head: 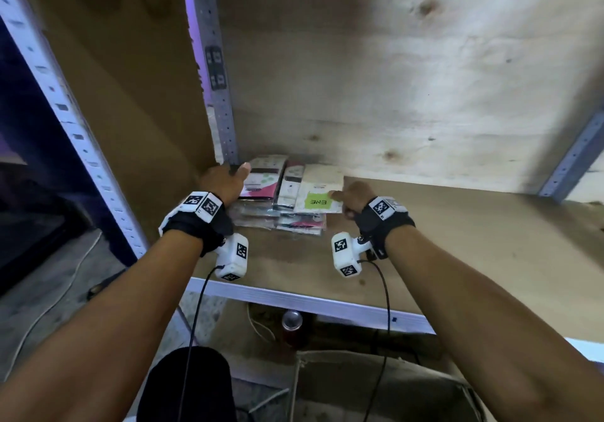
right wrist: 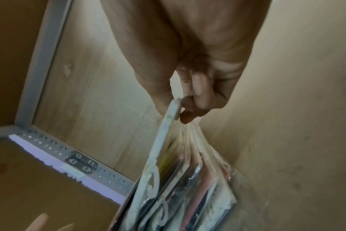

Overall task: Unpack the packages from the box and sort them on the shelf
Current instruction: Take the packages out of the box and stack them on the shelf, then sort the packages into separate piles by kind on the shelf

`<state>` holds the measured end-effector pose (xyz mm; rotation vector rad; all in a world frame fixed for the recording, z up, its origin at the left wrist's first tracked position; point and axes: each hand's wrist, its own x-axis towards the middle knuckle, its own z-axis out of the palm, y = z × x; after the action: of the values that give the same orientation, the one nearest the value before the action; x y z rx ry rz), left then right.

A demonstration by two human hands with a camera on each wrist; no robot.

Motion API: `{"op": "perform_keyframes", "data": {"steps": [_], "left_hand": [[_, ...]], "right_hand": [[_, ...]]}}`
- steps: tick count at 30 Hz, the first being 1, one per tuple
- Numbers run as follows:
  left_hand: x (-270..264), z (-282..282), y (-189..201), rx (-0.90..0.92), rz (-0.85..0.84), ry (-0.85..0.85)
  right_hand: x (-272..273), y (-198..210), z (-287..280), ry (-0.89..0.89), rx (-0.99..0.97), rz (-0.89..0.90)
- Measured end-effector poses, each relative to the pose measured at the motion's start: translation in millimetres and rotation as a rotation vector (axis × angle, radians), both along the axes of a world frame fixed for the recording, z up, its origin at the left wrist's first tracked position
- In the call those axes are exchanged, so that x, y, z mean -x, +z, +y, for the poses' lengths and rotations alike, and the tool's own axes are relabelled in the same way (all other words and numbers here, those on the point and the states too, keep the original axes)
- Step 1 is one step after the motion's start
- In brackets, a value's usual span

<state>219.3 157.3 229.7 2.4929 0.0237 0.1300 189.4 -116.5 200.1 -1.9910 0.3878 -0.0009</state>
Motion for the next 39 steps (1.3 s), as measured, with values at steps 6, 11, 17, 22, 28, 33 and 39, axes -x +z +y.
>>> {"op": "perform_keyframes", "data": {"steps": [6, 11, 17, 22, 28, 33, 39], "left_hand": [[48, -49, 30, -0.142, -0.109, -0.164], [106, -116, 30, -0.337, -0.187, -0.440], [140, -179, 21, -0.417, -0.264, -0.582], [134, -207, 11, -0.155, -0.416, -0.649], [120, -233, -5, 0.097, -0.423, -0.671], [106, -265, -16, 0.126, -0.326, -0.686], [92, -297, -38, 0.421, -0.036, -0.775]], "right_hand": [[84, 20, -26, -0.039, -0.245, -0.126], [151, 43, -56, -0.031, -0.331, -0.135], [200, 65, -98, -0.058, -0.470, -0.182], [211, 63, -126, -0.011, -0.578, -0.176], [204, 47, -155, -0.053, -0.721, -0.240], [194, 29, -180, -0.076, -0.811, -0.327], [181, 1, -213, -0.168, -0.518, -0.404]]}}
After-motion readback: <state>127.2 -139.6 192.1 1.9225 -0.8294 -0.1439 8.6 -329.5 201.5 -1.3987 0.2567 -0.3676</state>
